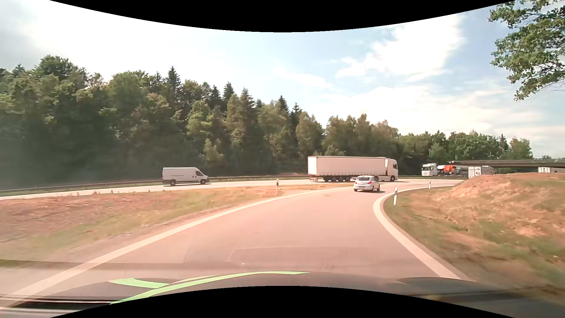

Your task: Follow the waypoints while adhering to traffic rules and regulations

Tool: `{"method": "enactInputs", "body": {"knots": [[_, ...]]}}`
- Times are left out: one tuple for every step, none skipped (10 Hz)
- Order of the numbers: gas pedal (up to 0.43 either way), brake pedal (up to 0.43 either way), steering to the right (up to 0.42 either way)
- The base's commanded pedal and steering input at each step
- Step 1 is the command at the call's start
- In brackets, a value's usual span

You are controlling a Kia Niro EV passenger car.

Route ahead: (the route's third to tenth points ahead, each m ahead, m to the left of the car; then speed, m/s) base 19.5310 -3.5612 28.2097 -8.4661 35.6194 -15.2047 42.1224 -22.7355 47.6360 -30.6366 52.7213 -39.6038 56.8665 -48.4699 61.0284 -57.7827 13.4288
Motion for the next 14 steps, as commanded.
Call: {"method": "enactInputs", "body": {"knots": [[0.047,0.0,0.104],[0.047,0.0,0.104],[0.047,0.0,0.103],[0.047,0.0,0.103],[0.047,0.0,0.103],[0.047,0.0,0.102],[0.047,0.0,0.102],[0.047,0.0,0.102],[0.047,0.0,0.102],[0.059,0.0,0.102],[0.067,0.0,0.102],[0.067,0.0,0.101],[0.067,0.0,0.101],[0.079,0.0,0.1]]}}
